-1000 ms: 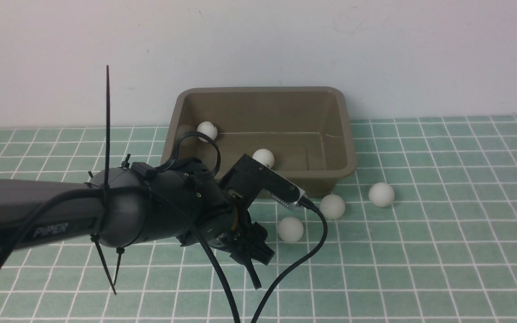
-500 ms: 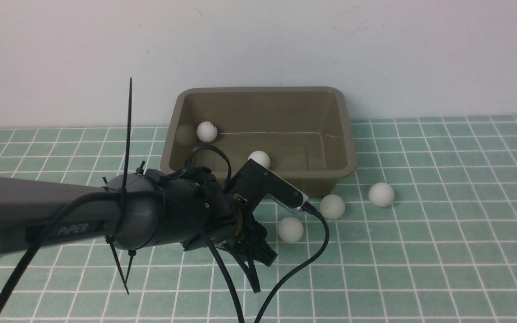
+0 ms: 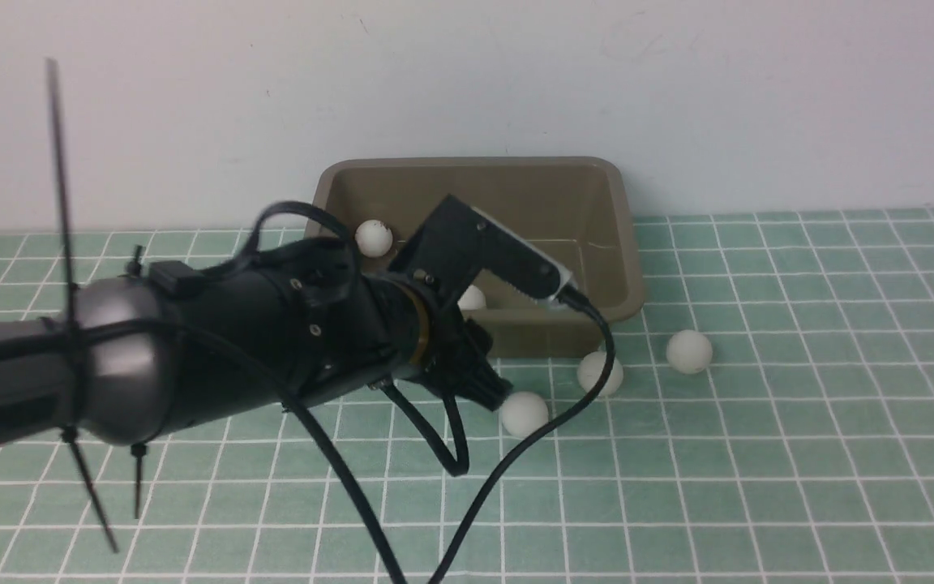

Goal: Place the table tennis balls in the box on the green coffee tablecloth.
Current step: 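Reach for and grasp a ping pong ball on the table beside the basket, then drop the ball into the bin, then reach for and grasp a ping pong ball on the table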

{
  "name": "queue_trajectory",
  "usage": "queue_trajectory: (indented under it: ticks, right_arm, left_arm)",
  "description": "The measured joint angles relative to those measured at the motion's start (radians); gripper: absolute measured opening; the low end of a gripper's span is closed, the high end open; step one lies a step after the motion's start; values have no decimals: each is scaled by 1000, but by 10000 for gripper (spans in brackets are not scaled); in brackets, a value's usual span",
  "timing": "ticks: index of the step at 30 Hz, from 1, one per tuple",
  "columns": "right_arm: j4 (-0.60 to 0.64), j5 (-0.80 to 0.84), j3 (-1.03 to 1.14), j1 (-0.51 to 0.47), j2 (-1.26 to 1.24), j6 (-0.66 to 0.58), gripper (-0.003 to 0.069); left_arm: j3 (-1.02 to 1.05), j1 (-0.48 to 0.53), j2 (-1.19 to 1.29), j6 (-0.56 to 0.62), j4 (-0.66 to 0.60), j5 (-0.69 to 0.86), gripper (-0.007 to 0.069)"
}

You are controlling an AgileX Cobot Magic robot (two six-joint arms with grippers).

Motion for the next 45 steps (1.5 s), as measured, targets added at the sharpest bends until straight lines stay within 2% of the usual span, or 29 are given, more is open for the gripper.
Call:
queue_trajectory:
  ticks: [4,12,15,20,25,28,32,39,45]
  right_arm:
    - [0,0,0,0,0,0,440]
    - [0,0,0,0,0,0,440]
    - [0,0,0,0,0,0,440]
    - [1,-10,0,0,0,0,440]
    - [1,-22,0,0,0,0,440]
    - [1,-22,0,0,0,-1,440]
    - [1,-31,0,0,0,-2,440]
    - [1,-44,0,0,0,-3,440]
    - [1,-45,0,0,0,-3,440]
  left_arm:
    - [0,57,-32,0,33,-116,338]
    - [-36,303,105,-77,53,-331,338]
    - [-65,326,144,-109,70,-354,343]
    - [-98,325,182,-188,89,-352,453]
    - [-101,325,163,-212,115,-223,490]
    - [-101,303,79,-202,82,19,488]
    - [-101,253,-49,-119,46,221,444]
    - [-101,123,-283,-5,-38,352,342]
    - [-101,-12,-380,158,-59,375,341]
